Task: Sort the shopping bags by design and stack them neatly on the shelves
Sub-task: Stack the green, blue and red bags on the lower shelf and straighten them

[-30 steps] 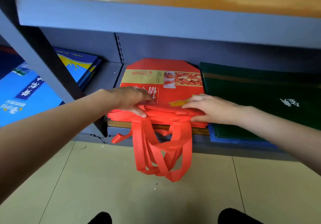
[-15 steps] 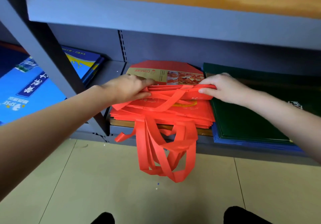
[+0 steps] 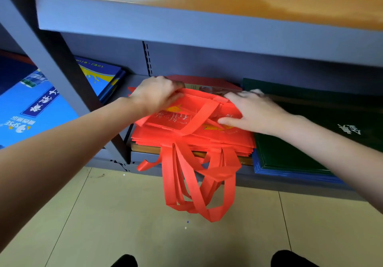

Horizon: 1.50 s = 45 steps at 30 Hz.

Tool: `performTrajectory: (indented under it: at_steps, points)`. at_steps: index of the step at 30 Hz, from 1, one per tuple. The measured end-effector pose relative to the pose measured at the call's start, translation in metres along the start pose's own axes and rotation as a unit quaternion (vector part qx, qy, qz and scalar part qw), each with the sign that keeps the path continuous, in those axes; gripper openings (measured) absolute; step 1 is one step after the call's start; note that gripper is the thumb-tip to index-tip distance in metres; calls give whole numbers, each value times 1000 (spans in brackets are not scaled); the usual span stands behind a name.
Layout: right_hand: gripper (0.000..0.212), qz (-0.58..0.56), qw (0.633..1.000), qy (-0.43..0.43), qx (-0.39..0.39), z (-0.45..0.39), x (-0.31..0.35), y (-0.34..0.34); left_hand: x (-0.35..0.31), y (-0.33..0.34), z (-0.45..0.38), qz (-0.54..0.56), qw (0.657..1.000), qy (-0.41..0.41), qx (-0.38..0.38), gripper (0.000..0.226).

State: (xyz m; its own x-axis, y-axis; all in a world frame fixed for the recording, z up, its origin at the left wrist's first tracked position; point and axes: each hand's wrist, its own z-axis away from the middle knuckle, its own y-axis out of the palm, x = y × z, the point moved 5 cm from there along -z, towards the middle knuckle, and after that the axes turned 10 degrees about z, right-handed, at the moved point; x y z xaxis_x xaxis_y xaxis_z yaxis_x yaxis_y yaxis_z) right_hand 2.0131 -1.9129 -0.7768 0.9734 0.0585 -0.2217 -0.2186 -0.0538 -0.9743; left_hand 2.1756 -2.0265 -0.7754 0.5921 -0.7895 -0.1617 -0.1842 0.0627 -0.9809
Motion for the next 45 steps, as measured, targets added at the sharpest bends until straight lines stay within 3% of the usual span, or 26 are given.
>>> performTrajectory:
  at_steps: [5, 9, 12, 17, 20, 26, 30, 34, 39, 45]
  points:
    - [39, -145, 981, 127, -15, -19, -2, 4, -7, -6, -3, -59, 998, 8, -31, 34]
    - [35, -41, 984, 161, -56, -28, -8, 5, -5, -5, -4, 12, 1000, 7, 25, 50]
    - [34, 4, 978, 186, -98, -32, -16, 4, 11, -23, -4, 101, 995, 4, -3, 60]
    - [41, 70, 976, 191, -79, -43, -17, 12, 30, -9, 1, -58, 995, -76, 27, 76]
    - [43, 57, 981, 172, -75, -47, -7, 17, 22, 5, -3, -115, 988, -105, -5, 68]
    - [72, 15, 990, 130, -56, -27, -1, 29, 15, 6, -8, -116, 989, -69, -55, 56]
    - [61, -20, 985, 158, -72, -29, -12, 24, 10, -8, -2, -81, 986, 37, -138, 55]
    - [54, -72, 990, 116, -32, -38, -14, 26, 23, 2, 2, 0, 1000, -19, -2, 71]
    - [46, -148, 986, 75, 3, -43, -13, 24, 27, 20, 5, 71, 993, -84, -29, 50]
    - [36, -204, 976, 81, 17, -42, -18, 32, 35, 22, -6, 159, 978, -133, 29, 44]
